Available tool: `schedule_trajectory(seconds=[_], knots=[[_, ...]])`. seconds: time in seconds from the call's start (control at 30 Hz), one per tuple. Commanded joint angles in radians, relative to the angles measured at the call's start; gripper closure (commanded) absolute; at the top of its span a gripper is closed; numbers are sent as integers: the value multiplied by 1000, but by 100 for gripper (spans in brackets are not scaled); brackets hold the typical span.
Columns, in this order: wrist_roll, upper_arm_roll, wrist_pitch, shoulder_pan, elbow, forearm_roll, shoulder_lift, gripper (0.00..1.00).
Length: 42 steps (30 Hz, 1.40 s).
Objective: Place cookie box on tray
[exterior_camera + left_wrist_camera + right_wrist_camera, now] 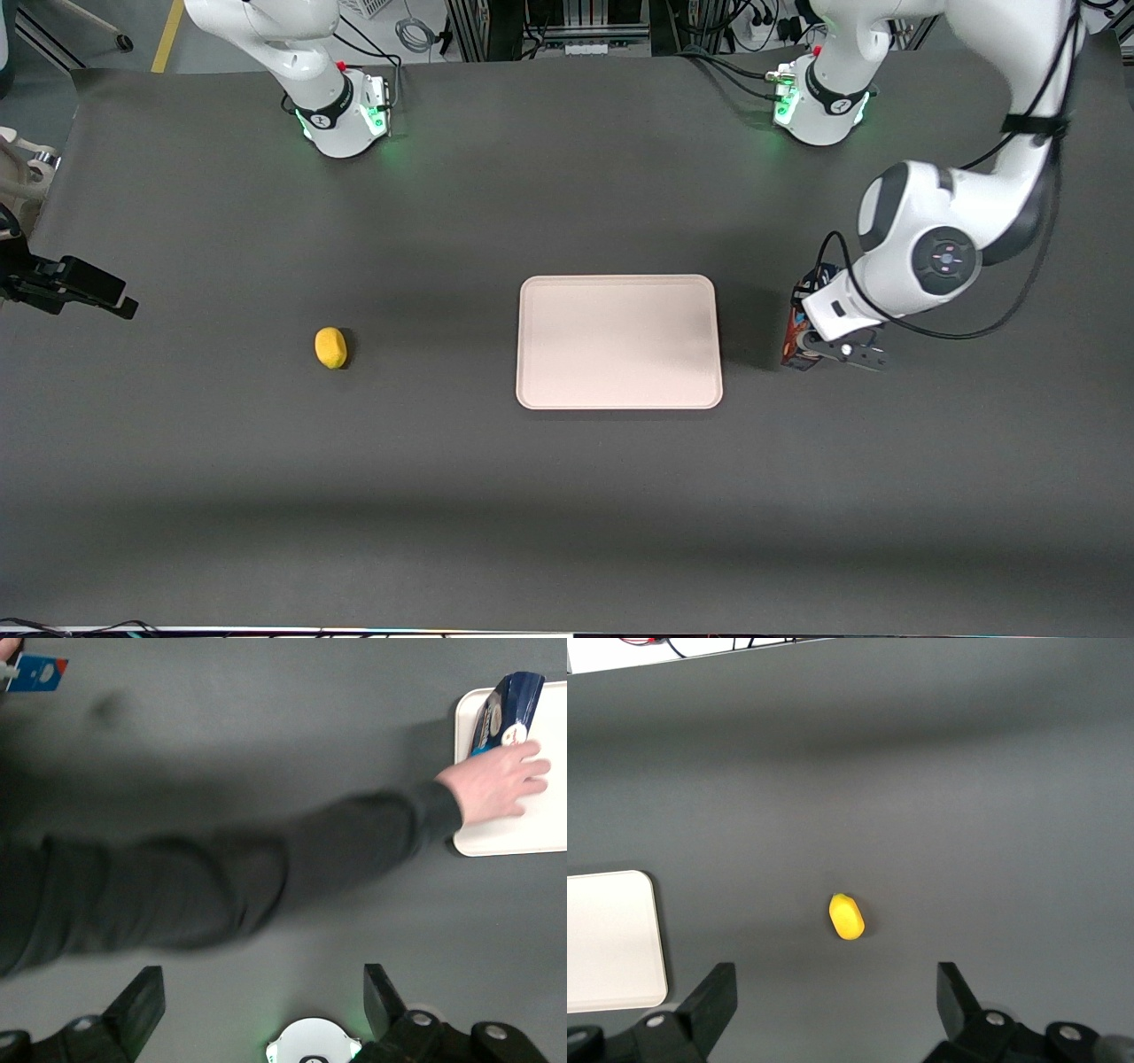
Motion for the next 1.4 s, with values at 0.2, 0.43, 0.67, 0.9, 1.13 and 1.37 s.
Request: schedule_trajectory(seconds=[0.2,0.43,0.67,0.9,1.13,1.37], knots=[[-45,-30,200,-28,9,110,232,96],[-32,-30,311,-28,-52,162,272,96],[-36,-30,380,-30,-98,177,283,0],[-33,-30,362,-28,-92,177,277,0],[-29,-21,281,-13,-77,170,170,0],[79,48,-35,15,78,72,32,0]])
